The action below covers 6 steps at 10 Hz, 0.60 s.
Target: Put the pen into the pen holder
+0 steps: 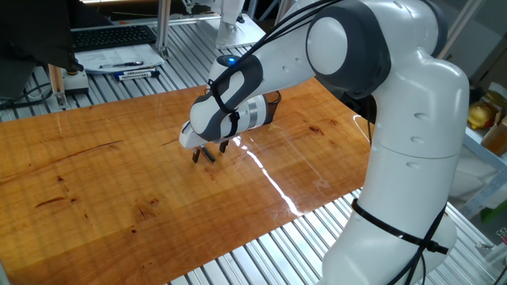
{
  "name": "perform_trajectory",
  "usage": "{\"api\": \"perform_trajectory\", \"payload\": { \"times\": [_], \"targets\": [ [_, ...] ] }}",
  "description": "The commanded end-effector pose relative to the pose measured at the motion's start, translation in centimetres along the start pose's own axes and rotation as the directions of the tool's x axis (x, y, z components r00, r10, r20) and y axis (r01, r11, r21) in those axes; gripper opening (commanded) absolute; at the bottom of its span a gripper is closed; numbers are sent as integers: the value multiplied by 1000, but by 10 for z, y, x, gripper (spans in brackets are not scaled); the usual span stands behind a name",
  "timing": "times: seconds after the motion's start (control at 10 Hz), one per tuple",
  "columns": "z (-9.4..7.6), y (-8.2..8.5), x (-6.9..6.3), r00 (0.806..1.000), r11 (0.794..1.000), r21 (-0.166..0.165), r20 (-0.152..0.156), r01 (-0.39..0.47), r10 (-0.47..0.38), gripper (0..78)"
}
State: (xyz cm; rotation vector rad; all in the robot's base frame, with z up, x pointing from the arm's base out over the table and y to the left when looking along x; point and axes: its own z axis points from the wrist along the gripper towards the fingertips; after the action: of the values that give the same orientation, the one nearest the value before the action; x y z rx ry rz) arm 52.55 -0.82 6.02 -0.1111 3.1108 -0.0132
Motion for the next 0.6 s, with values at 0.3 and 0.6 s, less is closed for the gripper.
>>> {"api": "perform_trajectory", "payload": {
  "times": [0.3, 0.6],
  "targets": [
    [2, 0, -2, 1000, 1000, 0, 0, 6, -6, 774],
    [2, 0, -2, 1000, 1000, 1, 0, 7, -7, 774]
  ]
}}
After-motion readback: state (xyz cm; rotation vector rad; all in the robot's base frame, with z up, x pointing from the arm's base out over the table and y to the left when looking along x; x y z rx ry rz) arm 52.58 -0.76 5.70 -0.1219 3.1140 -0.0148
